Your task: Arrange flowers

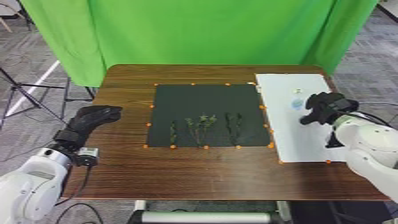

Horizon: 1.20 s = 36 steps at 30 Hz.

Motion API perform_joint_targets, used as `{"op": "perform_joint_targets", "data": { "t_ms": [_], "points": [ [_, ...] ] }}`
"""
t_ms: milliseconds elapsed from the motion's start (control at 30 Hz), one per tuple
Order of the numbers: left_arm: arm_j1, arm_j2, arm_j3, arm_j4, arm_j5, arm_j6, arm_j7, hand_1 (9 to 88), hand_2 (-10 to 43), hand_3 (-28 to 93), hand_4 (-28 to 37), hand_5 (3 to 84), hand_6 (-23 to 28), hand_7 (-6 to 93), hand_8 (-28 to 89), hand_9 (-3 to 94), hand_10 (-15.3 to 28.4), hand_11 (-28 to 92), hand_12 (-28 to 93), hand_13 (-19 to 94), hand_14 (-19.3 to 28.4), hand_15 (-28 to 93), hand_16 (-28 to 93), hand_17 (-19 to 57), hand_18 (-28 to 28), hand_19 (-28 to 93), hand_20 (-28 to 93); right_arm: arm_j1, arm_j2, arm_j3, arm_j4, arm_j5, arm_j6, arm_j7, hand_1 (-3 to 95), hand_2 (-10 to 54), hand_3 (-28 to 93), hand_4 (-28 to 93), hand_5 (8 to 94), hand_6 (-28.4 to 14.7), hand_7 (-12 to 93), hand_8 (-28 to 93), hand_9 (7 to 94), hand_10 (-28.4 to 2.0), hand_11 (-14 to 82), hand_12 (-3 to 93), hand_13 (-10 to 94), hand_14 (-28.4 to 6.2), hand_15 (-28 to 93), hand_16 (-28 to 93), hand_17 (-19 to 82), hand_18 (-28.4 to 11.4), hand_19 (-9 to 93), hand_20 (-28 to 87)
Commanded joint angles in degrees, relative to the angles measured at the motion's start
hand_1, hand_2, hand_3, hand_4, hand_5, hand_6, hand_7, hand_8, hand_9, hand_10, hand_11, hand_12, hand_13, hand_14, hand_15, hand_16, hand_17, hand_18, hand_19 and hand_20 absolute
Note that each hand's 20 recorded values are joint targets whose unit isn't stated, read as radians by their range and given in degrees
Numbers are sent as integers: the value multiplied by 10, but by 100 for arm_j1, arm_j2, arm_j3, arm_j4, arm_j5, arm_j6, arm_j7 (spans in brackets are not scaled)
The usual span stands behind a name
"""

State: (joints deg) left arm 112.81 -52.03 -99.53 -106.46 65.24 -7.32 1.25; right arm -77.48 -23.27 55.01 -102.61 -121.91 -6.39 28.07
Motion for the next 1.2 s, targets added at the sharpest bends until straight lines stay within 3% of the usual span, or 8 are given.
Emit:
{"op": "perform_joint_targets", "data": {
  "t_ms": [33, 367, 433, 533, 767, 933, 1067, 1200],
  "points": [
    [24, -72, -37, 10, 24, -83, -14, 305, -41, 610, -159, 471, 60, 157, -67, 444, 146, 225, 128, 351, 178, 201, -16, 41, 124, 130, 139, -166, -138, -88, 84, 42, -35, 64, 360, -95, 633, -239, 528, -21, 132, -54, 737, -136, 232, 256, 789, -85, 530, 349, 371, -236, 806, 612],
    [14, -77, -16, 24, 16, -59, -5, 306, -40, 607, -160, 471, 60, 157, -67, 443, 146, 226, 128, 351, 179, 202, -15, 41, 124, 131, 140, 57, -209, -785, 239, -134, 843, 260, 468, -95, 625, -237, 588, -1, 180, -70, 785, -105, 240, 275, 828, -55, 538, 350, 415, -214, 844, 593],
    [11, -61, -11, 26, 26, -24, 22, 306, -39, 607, -160, 471, 60, 157, -67, 444, 146, 226, 127, 351, 178, 202, -15, 40, 125, 132, 140, 132, -189, -925, 280, -160, 1129, 267, 514, -95, 591, -228, 625, -3, 192, 23, 817, -90, 191, 335, 845, -46, 532, 355, 425, -210, 857, 579],
    [23, -7, 19, 11, 32, 182, 117, 307, -38, 606, -160, 472, 61, 157, -67, 445, 147, 226, 128, 352, 178, 202, -16, 41, 124, 131, 139, 229, -114, -1049, 262, -211, 1392, 313, 585, -95, 543, -196, 703, -7, 224, 132, 870, -74, 152, 375, 873, -34, 525, 364, 450, -203, 877, 568],
    [-24, 200, 140, 19, -36, 924, 585, 317, -29, 603, -163, 493, 62, 168, -70, 471, 149, 241, 128, 372, 182, 215, -17, 50, 123, 139, 141, 300, 80, -727, -129, -225, 1383, 378, 616, -95, 551, -196, 747, -8, 251, 128, 903, -75, 165, 366, 902, -19, 530, 369, 483, -192, 900, 558],
    [5, 315, -168, 71, -30, 1094, 573, 316, -31, 609, -163, 495, 63, 171, -73, 472, 149, 245, 125, 370, 177, 215, -25, 52, 122, 140, 141, 817, 16, -782, -525, -169, 1587, 342, 613, -95, 557, -192, 752, -11, 253, 122, 907, -74, 163, 363, 905, -14, 527, 374, 487, -190, 905, 553],
    [81, 341, -315, 187, -479, 1532, 558, 315, -30, 611, -167, 492, 61, 175, -75, 470, 148, 246, 124, 364, 175, 209, -27, 56, 117, 133, 138, 1871, -305, -1624, -698, 483, 1643, 98, 611, -95, 559, -188, 753, -10, 256, 123, 908, -73, 161, 362, 906, -11, 525, 377, 490, -188, 909, 551],
    [191, 305, -276, 153, -981, 1922, 499, 303, -2, 615, -178, 492, 61, 177, -76, 474, 148, 251, 123, 369, 178, 216, -25, 55, 117, 132, 141, 2862, -841, -2661, -684, 634, 1500, -115, 609, -95, 558, -183, 755, -10, 255, 122, 909, -71, 158, 363, 906, -11, 524, 380, 490, -186, 911, 548]
  ]
}}
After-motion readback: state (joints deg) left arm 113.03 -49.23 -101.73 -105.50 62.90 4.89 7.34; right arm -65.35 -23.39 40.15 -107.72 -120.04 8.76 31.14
